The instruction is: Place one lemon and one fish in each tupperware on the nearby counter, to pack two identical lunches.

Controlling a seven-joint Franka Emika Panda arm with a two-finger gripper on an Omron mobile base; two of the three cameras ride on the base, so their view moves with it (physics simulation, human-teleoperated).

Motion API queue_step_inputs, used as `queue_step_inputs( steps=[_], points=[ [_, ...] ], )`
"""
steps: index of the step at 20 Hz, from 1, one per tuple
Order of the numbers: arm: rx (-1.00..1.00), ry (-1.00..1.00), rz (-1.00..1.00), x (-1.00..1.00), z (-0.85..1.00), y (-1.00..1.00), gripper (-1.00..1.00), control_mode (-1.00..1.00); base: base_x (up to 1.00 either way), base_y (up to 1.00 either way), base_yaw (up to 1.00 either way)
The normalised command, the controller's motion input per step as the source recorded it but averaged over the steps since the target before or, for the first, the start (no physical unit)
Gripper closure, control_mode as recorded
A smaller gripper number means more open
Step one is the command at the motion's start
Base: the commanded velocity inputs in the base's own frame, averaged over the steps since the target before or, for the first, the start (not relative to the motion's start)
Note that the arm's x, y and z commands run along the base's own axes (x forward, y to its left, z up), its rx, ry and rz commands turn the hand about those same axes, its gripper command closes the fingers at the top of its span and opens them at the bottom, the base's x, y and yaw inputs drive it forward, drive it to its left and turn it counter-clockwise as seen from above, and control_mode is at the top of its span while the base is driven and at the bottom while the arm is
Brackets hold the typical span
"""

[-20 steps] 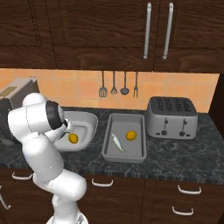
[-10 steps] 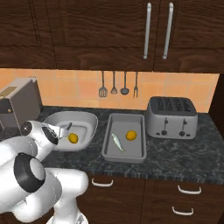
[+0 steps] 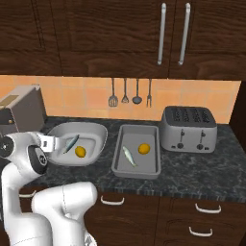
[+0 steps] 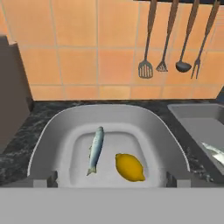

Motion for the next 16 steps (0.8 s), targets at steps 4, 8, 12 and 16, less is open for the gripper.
queue_step_inputs(
  steps=[4, 8, 12, 16],
  points=[
    [0.17, -0.36, 0.14, -0.76, 1.0, -1.0, -1.0, -1.0, 0.0, 0.0, 0.0],
    [0.33, -0.17, -0.04, -0.06, 0.74, -0.75, -1.0, -1.0, 0.0, 0.0, 0.0],
    [0.06, 0.0, 0.0, 0.0, 0.0, -0.08, -1.0, -1.0, 0.0, 0.0, 0.0],
    [0.1, -0.48, 0.03, -0.53, -0.03, -0.15, -1.0, -1.0, 0.0, 0.0, 0.0]
  ],
)
